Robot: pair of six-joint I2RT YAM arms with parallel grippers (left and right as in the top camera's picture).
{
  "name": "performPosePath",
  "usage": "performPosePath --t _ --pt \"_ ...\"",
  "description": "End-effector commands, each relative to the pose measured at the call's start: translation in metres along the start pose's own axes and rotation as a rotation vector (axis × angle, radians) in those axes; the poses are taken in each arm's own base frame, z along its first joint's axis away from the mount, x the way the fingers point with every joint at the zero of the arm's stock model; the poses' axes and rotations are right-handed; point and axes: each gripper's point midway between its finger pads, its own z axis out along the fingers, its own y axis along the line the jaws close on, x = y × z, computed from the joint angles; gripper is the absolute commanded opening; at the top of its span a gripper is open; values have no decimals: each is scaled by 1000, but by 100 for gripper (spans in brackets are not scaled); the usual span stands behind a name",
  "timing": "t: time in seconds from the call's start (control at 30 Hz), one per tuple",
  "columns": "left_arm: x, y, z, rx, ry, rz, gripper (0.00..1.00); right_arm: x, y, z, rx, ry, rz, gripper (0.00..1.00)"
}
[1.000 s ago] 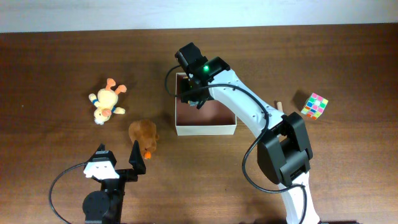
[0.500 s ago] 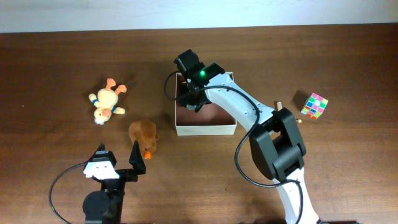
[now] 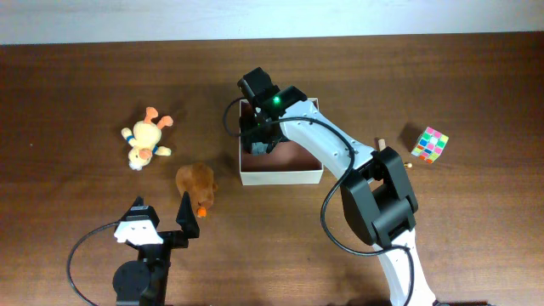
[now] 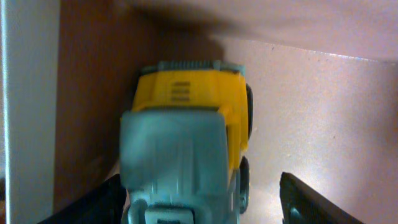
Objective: Pack container
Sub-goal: 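Carry the truck left over the white box and lower inside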
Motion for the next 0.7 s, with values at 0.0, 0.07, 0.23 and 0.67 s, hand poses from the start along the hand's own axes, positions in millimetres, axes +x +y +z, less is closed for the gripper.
performPosePath --t 0.0,0.07,0.23,0.67 --pt "2 0 0 6 2 19 99 -13 14 -16 -36 -27 -36 74" --pt "2 0 0 6 1 19 99 -19 17 -28 -40 -37 -46 73" --pt "2 0 0 5 1 19 99 -34 24 -64 -47 -65 -79 73" --pt "1 0 0 6 1 19 99 20 -1 -88 64 168 -72 41"
